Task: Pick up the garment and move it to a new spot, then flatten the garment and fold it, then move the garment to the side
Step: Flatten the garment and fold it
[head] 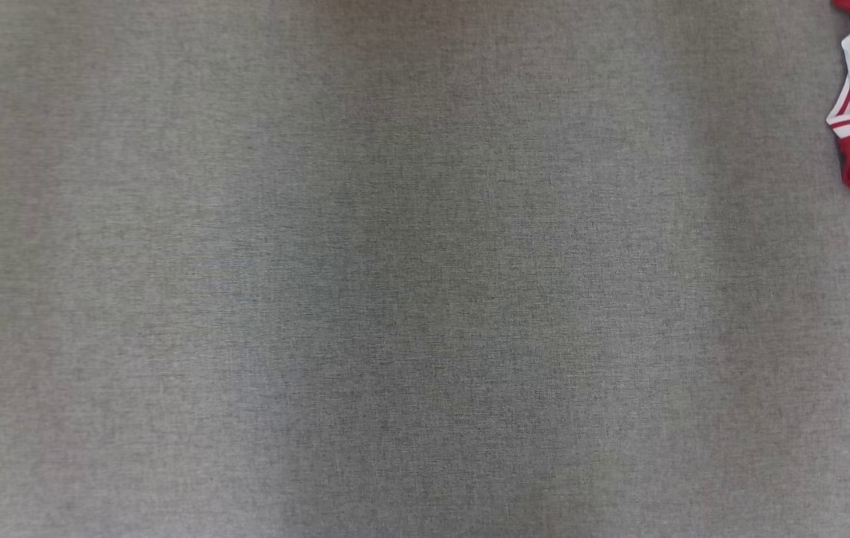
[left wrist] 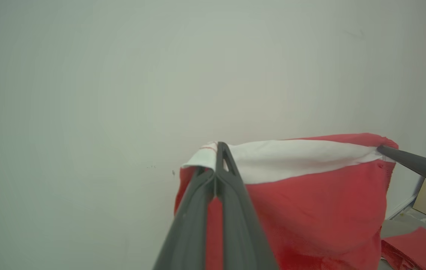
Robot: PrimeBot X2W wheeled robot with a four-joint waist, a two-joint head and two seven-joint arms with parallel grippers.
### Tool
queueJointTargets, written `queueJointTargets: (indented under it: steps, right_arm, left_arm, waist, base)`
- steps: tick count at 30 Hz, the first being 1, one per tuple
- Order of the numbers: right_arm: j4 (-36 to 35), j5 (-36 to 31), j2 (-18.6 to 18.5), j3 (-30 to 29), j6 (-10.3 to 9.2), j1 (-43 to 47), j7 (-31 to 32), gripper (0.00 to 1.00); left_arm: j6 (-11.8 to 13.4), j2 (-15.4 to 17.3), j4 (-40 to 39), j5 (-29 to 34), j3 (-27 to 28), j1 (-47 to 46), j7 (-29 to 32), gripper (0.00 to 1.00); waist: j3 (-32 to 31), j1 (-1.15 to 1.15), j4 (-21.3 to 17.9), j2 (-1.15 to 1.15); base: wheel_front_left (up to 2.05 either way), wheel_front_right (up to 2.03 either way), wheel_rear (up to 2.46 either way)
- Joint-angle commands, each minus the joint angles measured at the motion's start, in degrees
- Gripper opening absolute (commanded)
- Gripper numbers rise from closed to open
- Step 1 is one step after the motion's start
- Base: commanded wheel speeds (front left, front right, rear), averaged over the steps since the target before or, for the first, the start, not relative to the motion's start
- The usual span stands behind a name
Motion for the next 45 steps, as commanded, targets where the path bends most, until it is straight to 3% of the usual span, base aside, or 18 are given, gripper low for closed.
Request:
queueJointTargets:
  steps: [1, 12, 17, 22, 25, 35, 45]
  right_arm:
    - [-0.56, 0.71, -0.55, 0.51, -0.11, 1.57, -0.52, 0.00]
    - [-11.83, 6.96, -7.64, 4.94, -0.10, 18.94, -3.84, 0.00]
    - [-18.16, 9.29, -12.31, 6.10, -0.11, 29.49, -4.18, 0.00]
    - [-23.83, 10.81, -14.51, 7.92, -0.11, 40.63, -5.14, 0.00]
    - [-25.74, 11.17, -14.16, 9.05, -0.11, 47.22, -6.31, 0.00]
    - [-25.75, 13.02, -12.00, 11.19, -0.11, 65.59, -11.41, 0.00]
    - [-28.76, 13.42, -14.20, 14.07, -0.11, 77.30, -14.02, 0.00]
  left_arm:
    - [0.13, 0.03, -0.20, -0.30, -0.50, 1.78, -0.94, 0.00]
    - [0.12, 1.72, -8.56, -5.59, -3.46, 20.00, -7.47, 0.00]
    - [0.80, 2.69, -12.89, -5.74, -0.80, 31.50, -7.89, 0.00]
    - [2.55, 2.04, -17.15, -3.73, 5.01, 45.60, -7.82, 0.00]
    - [3.21, 1.28, -19.20, -2.18, 8.63, 53.77, -7.83, 0.00]
    - [1.52, -1.34, -18.26, 3.50, 14.58, 75.93, -7.85, 0.00]
    - [0.21, -5.83, -16.70, 10.50, 19.59, 89.80, -7.85, 0.00]
  waist:
    - [-0.44, -0.01, 0.34, -0.01]
    - [-6.28, -0.01, 1.67, -0.01]
    - [-8.57, -0.01, 2.39, -0.01]
    - [-11.20, -0.01, 2.43, -0.01]
    - [-12.89, -0.01, 2.22, -0.01]
    - [-17.49, -0.01, 1.24, -0.01]
    - [-21.78, -0.01, 0.62, -0.01]
  base:
    - [0.00, 0.00, 0.00]
    - [0.00, 0.00, 0.00]
    - [0.00, 0.00, 0.00]
    - [0.00, 0.00, 0.00]
    - [0.00, 0.00, 0.00]
    - [0.00, 0.00, 0.00]
    - [0.00, 0.00, 0.00]
